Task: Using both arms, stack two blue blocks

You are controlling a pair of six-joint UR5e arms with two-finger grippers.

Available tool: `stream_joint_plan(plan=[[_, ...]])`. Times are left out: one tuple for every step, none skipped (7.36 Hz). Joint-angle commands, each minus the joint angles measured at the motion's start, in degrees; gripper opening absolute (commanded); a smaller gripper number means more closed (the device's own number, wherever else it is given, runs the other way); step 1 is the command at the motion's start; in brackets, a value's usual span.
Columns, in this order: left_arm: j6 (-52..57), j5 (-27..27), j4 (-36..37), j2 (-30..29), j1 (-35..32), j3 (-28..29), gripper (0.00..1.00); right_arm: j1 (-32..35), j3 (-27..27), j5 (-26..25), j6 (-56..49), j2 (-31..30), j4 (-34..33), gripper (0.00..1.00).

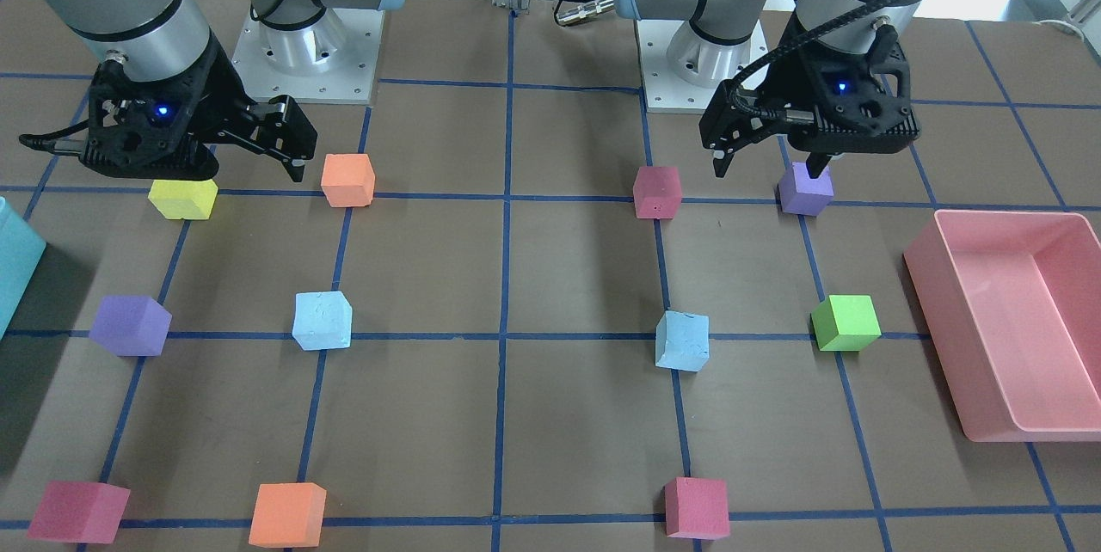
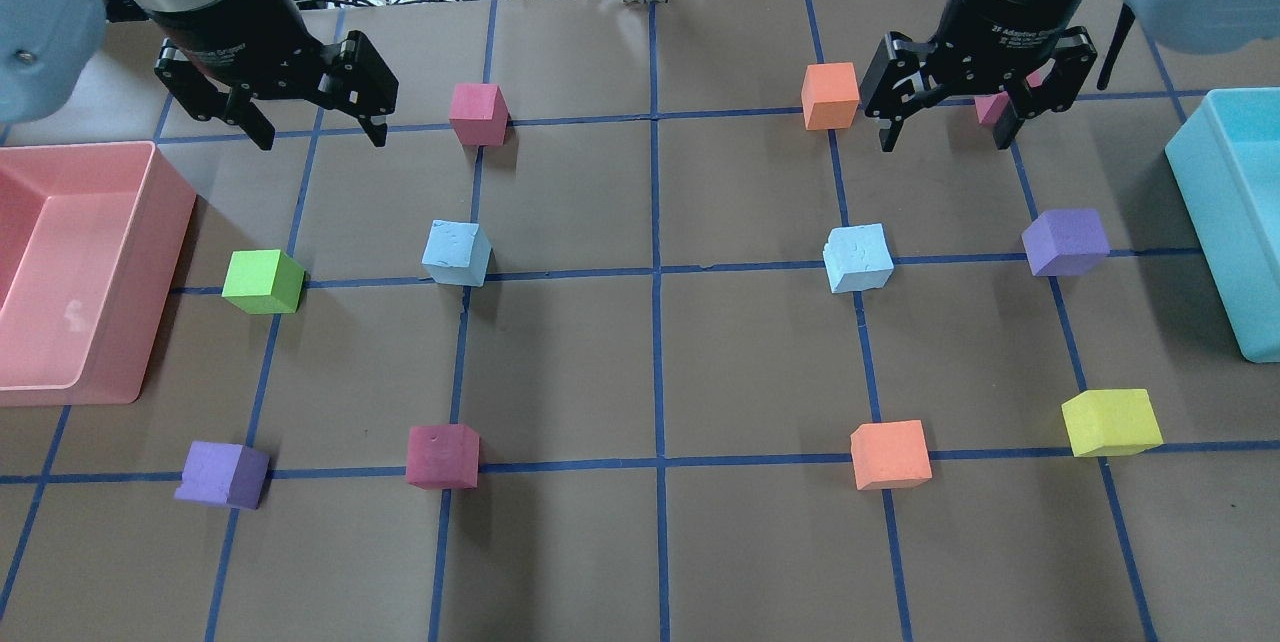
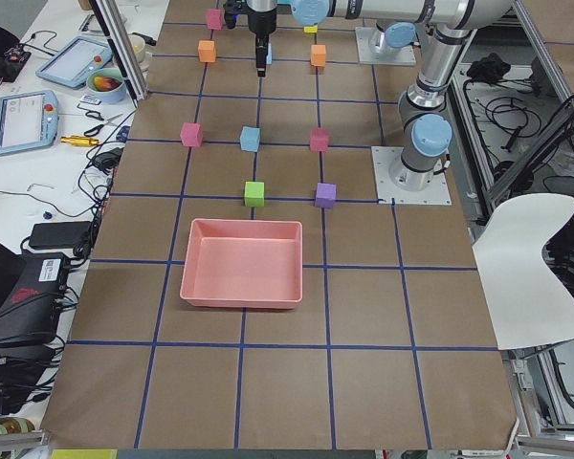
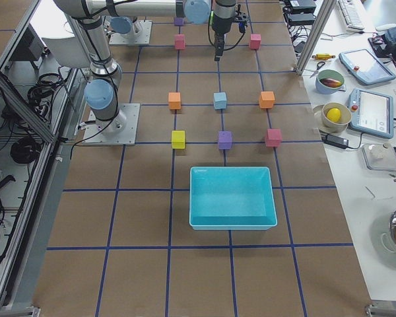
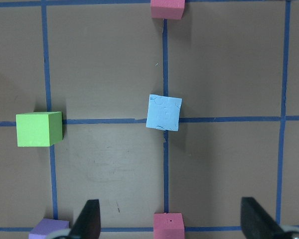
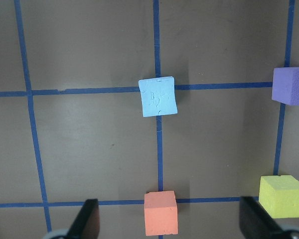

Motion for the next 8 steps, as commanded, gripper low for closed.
stream_joint_plan(plan=[[0.0, -0.1, -1.7, 0.6, -0.1, 0.0, 1.00, 0.0, 0.0, -0.3, 0.0, 0.0, 0.0, 1.00], [0.0, -0.2, -3.7, 1.0, -0.2, -0.1, 1.00, 0.0, 0.0, -0.2, 0.0, 0.0, 0.0, 1.00], [0.0, -0.3, -4.0, 1.2, -0.1, -0.1, 1.00, 0.0, 0.1, -0.5, 0.0, 0.0, 0.0, 1.00], [0.0, -0.2, -4.0, 1.3, -0.2, -0.2, 1.00, 0.0, 0.1, -0.8, 0.0, -0.2, 0.2, 1.00], [0.0, -0.1, -4.2, 1.3, -0.1, -0.3, 1.00, 0.0, 0.2, -0.8, 0.0, -0.3, 0.5, 1.00], [0.0, -0.2, -4.2, 1.3, -0.2, -0.3, 1.00, 0.0, 0.5, -0.9, 0.0, -0.3, 0.5, 1.00], [0.0, -0.5, -4.1, 1.3, -0.2, -0.3, 1.00, 0.0, 0.7, -0.8, 0.0, 0.0, 0.0, 1.00], [0.0, -0.7, -4.1, 1.2, -0.2, -0.3, 1.00, 0.0, 0.7, -0.8, 0.0, -0.2, 0.0, 1.00]])
